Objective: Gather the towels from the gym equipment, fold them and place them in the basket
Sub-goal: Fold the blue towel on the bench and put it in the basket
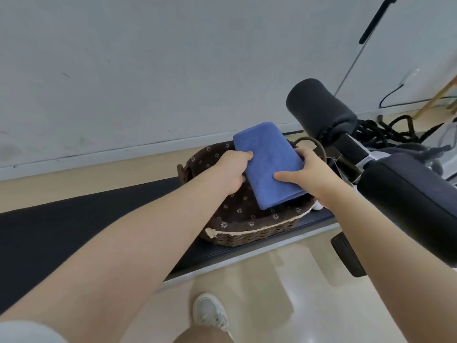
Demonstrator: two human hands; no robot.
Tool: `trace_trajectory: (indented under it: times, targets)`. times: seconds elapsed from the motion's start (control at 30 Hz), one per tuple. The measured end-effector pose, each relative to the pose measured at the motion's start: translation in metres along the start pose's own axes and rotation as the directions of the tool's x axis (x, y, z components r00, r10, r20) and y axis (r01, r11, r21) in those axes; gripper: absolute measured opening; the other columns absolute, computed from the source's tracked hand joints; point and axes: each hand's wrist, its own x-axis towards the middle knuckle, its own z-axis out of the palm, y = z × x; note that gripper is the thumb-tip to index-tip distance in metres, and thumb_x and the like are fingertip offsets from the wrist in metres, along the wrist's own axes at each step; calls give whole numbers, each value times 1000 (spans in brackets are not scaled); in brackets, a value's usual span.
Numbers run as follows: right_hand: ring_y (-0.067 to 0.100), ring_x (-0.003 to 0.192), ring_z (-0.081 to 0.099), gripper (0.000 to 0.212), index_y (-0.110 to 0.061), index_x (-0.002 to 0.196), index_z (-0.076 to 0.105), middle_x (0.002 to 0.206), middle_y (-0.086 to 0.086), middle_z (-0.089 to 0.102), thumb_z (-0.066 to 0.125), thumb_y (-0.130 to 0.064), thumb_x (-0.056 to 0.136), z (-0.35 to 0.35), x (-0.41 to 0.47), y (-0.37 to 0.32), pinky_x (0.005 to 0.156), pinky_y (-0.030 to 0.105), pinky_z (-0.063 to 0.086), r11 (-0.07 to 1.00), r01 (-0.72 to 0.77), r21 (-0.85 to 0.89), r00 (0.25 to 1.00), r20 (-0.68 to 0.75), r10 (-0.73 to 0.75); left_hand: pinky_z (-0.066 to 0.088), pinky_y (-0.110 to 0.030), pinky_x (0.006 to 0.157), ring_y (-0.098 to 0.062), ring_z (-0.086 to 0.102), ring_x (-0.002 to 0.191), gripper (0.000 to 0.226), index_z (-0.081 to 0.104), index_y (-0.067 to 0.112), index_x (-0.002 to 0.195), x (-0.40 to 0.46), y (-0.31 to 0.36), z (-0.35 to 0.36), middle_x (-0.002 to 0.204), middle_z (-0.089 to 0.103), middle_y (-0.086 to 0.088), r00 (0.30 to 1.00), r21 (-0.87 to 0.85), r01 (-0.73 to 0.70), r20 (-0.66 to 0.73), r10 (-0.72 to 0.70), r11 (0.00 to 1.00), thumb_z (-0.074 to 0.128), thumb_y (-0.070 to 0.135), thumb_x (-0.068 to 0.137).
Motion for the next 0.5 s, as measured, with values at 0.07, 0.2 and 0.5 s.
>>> trace_trajectory:
  times: [0.07,0.2,0.5]
  targets:
    - [25,117,49,81,-17,141,29,132,4,48,75,-24,75,-3,16,9,87,33,42,991,24,-131,999,-35,-29,46,-36,93,-23,55,103,29,50,4,123,19,-9,11,114,58,-8,997,92,47,-58,-41,995,47,11,94]
    - [29,127,43,80,-18,144,21,134,8,47,68,-26,80,6,40,27,102,42,40,931,-41,-363,998,-68,18,49,-32,85,-27,55,105,33,47,-3,127,43,-25,23,114,59,-15,997,474,28,-78,10,880,37,10,97]
    - [43,127,39,63,-7,144,25,149,25,26,53,-14,88,44,42,30,100,47,37,404,107,-908,891,-93,-444,39,-35,69,-31,56,104,27,54,9,112,17,-18,-19,116,56,-12,939,933,-94,199,279,-348,38,3,91]
